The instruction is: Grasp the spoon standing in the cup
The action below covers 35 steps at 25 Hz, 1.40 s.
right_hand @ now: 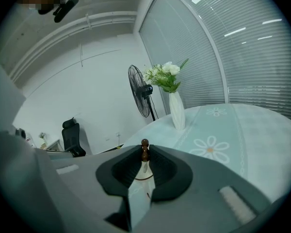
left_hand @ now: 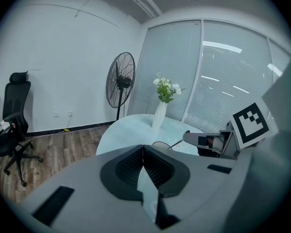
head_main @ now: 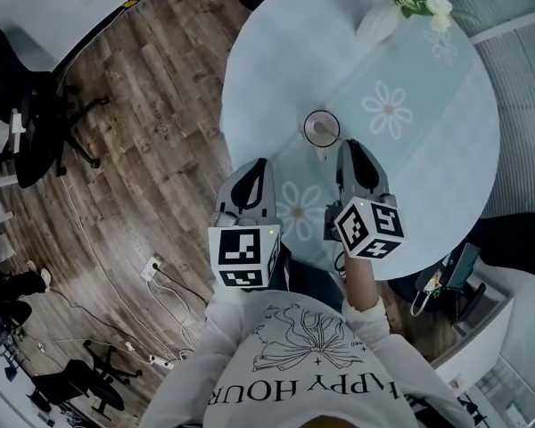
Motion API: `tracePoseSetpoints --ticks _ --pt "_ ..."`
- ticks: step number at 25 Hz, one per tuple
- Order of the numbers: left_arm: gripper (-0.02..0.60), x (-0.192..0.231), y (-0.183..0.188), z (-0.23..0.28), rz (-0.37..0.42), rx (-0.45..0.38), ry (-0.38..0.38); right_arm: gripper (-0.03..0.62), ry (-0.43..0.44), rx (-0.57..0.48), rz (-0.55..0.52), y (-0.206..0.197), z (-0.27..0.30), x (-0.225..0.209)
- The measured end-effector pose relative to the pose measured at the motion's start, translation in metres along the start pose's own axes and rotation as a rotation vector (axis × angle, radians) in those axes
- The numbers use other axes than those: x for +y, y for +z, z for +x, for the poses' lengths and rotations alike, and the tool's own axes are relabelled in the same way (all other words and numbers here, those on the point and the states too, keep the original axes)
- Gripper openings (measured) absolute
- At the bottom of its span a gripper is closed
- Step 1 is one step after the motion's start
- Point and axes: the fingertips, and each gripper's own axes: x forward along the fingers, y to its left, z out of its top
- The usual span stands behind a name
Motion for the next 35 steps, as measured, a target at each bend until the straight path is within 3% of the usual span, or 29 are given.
tracePoseSetpoints --ticks 14,35 --pt "0.006 -0.044 0.046 -0.025 0.059 -0.109 -0.045 0.055 0.004 -0.129 -0.004 0.054 -0.055 0.0" --pt "0.006 -0.114 0.094 -0.056 0.147 -0.247 -0.158 0.055 -0.078 -0.297 -0.026 0.109 -0.138 -0.025"
